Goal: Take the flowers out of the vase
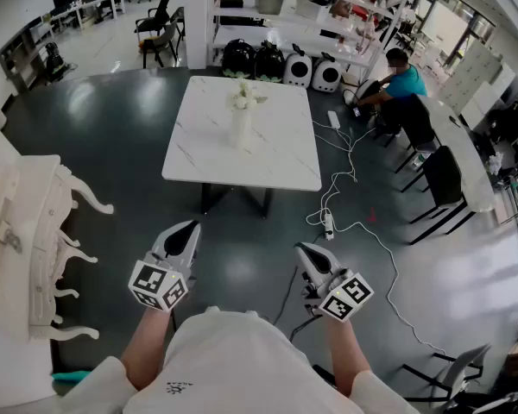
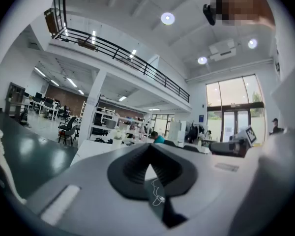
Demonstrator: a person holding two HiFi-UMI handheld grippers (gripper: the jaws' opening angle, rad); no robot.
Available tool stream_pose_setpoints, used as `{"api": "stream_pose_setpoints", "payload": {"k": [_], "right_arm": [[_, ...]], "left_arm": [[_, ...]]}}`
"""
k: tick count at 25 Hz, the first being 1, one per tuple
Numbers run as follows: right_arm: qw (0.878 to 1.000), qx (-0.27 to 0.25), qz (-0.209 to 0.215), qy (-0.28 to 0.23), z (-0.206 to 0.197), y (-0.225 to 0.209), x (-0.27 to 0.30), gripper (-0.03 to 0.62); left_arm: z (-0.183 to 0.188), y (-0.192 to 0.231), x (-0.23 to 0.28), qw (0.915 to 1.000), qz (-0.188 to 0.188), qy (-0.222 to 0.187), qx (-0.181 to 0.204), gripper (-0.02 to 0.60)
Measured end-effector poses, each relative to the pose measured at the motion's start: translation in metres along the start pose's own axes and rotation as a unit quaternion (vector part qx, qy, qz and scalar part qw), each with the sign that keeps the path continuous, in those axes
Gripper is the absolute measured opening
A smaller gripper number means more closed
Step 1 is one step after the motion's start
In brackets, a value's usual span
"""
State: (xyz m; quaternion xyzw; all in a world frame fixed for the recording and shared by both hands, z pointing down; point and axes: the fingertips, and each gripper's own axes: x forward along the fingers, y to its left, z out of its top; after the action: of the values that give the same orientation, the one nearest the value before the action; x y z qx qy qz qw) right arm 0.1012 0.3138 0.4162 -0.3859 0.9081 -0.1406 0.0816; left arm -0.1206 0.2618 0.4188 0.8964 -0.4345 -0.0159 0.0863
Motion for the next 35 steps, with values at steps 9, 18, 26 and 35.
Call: {"api": "stream_pose_setpoints", "payload": {"k": [9,18,26,35], "right_arm": [[1.0,-0.006,-0.002,0.006,-0.001,0.002,0.003,0.0],[1.0,0.001,0.013,0.006,-0.003,0.016,0.014,0.0],[1.0,0.007,0.009,0.007,-0.01,0.031,0.03,0.002],[1.0,0.003,0.01,0.011,-0.026,0.059,0.055,0.002]], "left_arm": [[-0.002,0.002,0.002,0.9999,-0.012,-0.002,-0.009,-0.011],[0.0,0.01,-0.006,0.9998,-0.018,-0.002,0.002,-0.011],[-0.002,0.032,-0.026,0.9998,-0.016,-0.004,-0.009,-0.011],[-0.009,0.057,-0.052,0.9997,-0.023,-0.002,-0.006,-0.011]]}}
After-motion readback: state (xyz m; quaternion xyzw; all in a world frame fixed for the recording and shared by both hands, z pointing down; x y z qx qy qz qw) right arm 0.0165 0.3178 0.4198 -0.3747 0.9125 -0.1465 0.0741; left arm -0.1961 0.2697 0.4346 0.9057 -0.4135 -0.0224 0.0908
